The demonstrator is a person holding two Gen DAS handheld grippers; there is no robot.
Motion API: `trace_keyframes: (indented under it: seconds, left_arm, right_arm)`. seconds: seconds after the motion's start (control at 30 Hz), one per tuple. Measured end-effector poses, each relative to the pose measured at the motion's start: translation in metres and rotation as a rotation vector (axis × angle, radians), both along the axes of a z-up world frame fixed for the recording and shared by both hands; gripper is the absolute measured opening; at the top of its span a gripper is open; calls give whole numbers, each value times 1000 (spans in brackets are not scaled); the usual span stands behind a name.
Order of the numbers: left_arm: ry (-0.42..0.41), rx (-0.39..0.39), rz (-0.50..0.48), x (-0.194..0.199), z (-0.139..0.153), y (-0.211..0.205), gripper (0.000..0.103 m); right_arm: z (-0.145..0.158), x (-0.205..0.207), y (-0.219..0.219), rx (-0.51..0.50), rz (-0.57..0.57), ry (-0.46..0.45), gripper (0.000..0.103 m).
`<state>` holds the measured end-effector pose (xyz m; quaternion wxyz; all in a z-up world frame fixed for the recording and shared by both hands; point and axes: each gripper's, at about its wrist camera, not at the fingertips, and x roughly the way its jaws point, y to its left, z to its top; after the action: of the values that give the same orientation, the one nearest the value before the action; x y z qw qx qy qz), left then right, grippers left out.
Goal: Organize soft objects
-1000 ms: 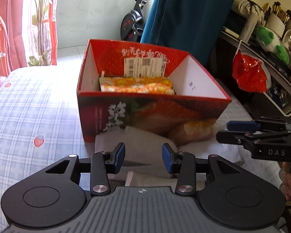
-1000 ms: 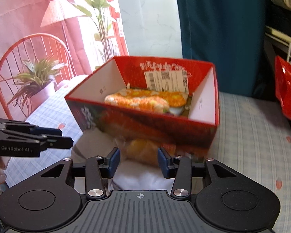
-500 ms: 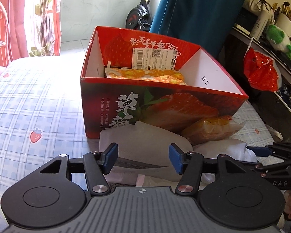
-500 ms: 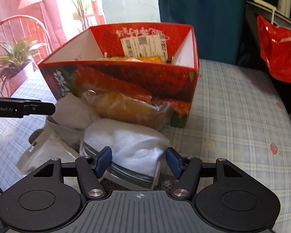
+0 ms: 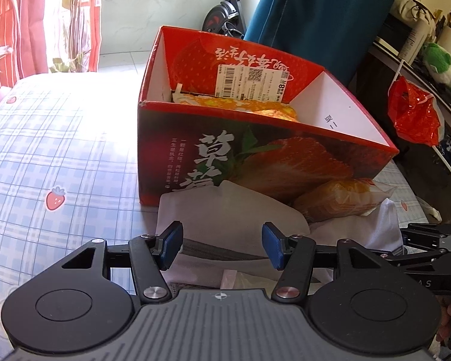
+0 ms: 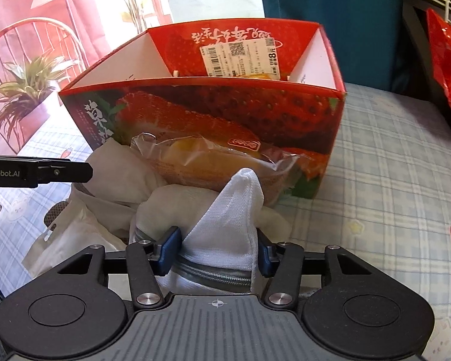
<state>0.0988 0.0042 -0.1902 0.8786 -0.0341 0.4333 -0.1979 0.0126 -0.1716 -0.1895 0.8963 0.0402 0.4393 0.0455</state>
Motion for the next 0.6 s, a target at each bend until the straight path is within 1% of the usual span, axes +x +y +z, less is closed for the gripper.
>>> trace_keyframes:
  seconds: [0.43, 0.6]
  left_arm:
    - [31, -27, 9, 8, -12, 3, 64]
    - [37, -35, 9, 8, -13, 5, 68]
  right_arm:
    - [-3, -1, -1, 19, -1, -8, 48]
    - [-4, -2, -3, 30, -3, -13, 48]
